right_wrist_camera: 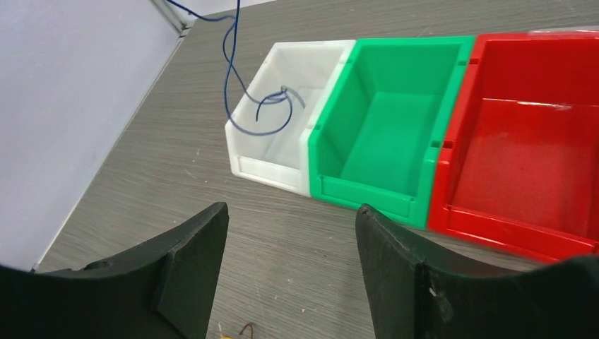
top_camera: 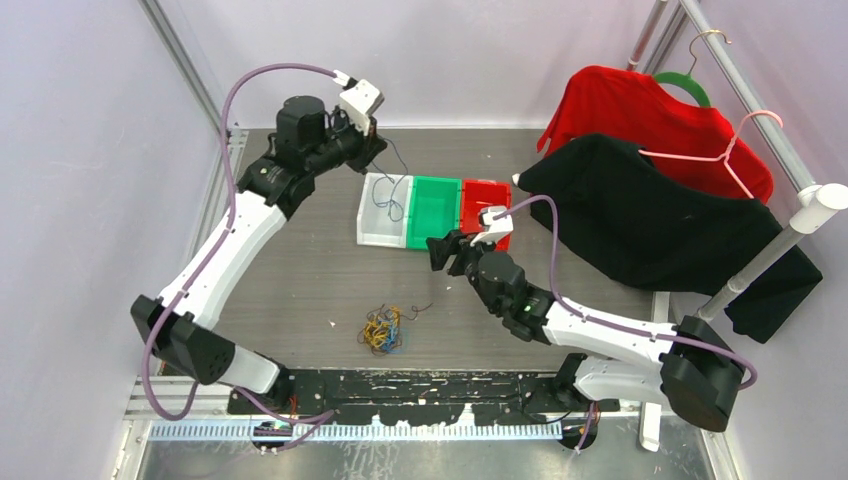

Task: Untangle the cables
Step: Place the cable in the bin.

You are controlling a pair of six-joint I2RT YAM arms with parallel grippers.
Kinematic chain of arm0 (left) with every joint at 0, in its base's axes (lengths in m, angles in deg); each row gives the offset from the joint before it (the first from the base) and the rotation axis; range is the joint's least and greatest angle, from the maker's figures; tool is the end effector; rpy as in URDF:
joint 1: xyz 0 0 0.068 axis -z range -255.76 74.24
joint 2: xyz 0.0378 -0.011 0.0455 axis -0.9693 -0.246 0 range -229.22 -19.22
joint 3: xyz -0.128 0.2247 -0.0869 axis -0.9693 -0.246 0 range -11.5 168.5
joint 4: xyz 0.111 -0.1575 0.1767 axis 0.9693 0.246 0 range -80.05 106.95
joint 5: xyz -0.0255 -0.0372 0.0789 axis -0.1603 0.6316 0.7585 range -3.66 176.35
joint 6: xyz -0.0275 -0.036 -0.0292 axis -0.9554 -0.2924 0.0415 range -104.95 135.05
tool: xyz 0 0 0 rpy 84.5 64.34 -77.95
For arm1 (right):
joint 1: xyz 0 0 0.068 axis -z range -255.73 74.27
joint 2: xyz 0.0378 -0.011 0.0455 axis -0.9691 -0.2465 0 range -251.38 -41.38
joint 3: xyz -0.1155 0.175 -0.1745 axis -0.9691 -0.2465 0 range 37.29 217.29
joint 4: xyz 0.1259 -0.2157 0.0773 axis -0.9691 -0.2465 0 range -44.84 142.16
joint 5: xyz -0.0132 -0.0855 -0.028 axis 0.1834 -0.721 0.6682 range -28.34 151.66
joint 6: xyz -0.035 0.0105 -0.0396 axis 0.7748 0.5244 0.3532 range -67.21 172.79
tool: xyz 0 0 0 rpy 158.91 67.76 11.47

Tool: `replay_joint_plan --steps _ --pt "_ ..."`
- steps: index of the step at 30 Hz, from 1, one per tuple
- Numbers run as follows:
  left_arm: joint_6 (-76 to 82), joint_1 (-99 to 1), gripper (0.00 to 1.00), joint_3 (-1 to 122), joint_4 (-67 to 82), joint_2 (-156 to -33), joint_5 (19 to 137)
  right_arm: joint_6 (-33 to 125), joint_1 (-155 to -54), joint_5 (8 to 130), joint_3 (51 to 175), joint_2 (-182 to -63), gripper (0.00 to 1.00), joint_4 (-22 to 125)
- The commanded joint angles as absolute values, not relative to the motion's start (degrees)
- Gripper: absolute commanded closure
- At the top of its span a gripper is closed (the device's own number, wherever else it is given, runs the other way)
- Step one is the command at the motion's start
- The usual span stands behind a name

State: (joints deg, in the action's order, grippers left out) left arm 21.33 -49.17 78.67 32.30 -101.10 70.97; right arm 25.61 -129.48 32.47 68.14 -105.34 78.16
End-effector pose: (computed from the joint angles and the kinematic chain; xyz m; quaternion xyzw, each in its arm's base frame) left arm 0.2834 -0.1522 0.4432 0.3000 0.7261 -0.2113 0.5815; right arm 0.1596 0.1885 0.2542 -0.0044 0.7443 0.2720 0.6099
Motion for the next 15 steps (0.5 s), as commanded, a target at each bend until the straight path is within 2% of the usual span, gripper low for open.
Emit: replay_joint_plan --steps 1,15 --pt "21.69 -49.71 1.00 81.72 25.90 -103.87 72.50 25.19 -129.15 28.54 67.43 -102.72 0.29 78.90" --pt "29.40 -54.13 1.00 81.64 21.86 -113.94 78.45 26.61 -128.72 27.20 67.06 -101.92 0.29 77.73"
